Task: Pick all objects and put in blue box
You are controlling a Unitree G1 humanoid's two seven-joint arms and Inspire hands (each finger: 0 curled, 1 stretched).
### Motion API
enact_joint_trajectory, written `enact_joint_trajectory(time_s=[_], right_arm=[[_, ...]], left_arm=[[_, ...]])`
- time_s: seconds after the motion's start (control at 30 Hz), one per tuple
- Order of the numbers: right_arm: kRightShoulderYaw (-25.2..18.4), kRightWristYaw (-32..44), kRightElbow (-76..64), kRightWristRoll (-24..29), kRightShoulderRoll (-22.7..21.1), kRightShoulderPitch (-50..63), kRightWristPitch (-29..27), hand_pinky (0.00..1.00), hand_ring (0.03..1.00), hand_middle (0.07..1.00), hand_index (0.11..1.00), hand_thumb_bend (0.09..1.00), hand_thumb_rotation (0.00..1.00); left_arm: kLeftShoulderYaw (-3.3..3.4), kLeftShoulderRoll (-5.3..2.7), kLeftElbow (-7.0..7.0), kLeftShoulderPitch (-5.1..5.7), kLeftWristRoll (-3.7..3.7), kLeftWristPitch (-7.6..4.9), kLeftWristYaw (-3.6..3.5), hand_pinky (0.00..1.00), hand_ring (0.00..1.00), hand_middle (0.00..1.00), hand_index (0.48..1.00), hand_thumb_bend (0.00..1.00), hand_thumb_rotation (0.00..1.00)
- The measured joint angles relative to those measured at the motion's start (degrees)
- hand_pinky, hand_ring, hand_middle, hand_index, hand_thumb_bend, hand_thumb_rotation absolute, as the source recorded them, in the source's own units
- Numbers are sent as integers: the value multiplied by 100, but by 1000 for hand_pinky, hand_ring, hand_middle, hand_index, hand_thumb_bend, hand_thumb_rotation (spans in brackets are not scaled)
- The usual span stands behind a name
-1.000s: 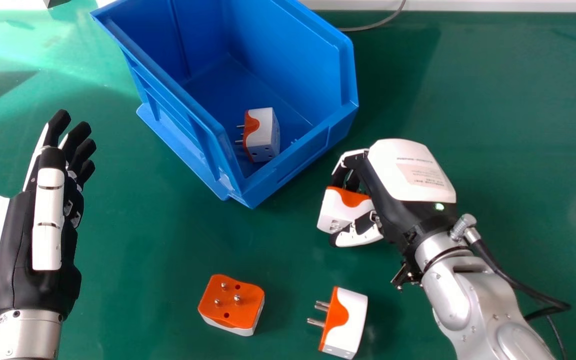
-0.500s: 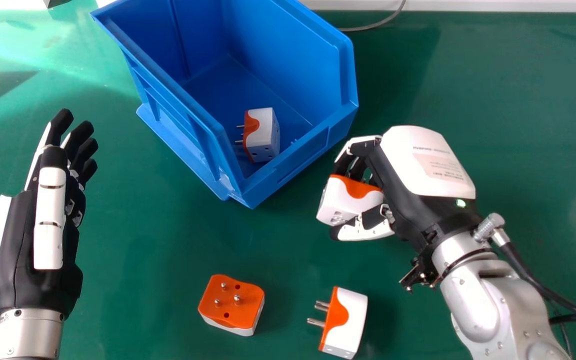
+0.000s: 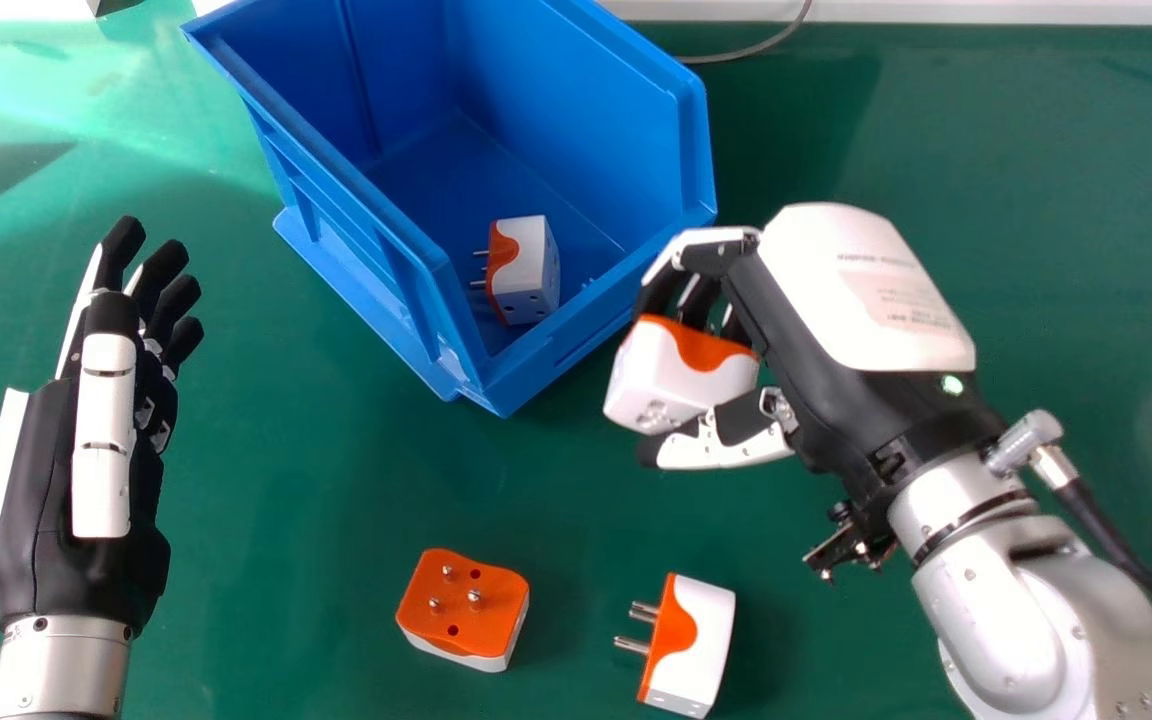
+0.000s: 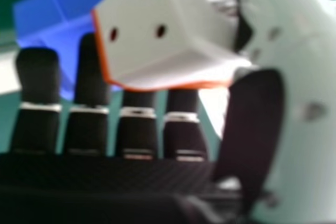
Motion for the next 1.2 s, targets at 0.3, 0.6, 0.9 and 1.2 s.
enact_joint_trajectory(time_s=[0.3,0.6,0.9,1.2], right_arm=[[-50,293,-130,-55,342,-479,16,247,354,468,566,495,0],[-27,247,604,-201,567,-1392,-47,229,348,463,566,494,0],[62,-84,1577,-167,907,-2190,-203,235,356,466,562,496,0],[166,-903,3166,-22,1233,-3008,-465,248,368,483,555,498,0]], left_arm=[[-11,2,30,-69,4,-2,-16,947,944,954,974,499,955],[-17,-3,31,-73,8,7,35,944,944,953,974,499,948],[-26,-8,31,-76,19,7,80,944,944,951,973,504,942],[-26,-3,32,-85,15,2,62,939,942,949,970,503,939]])
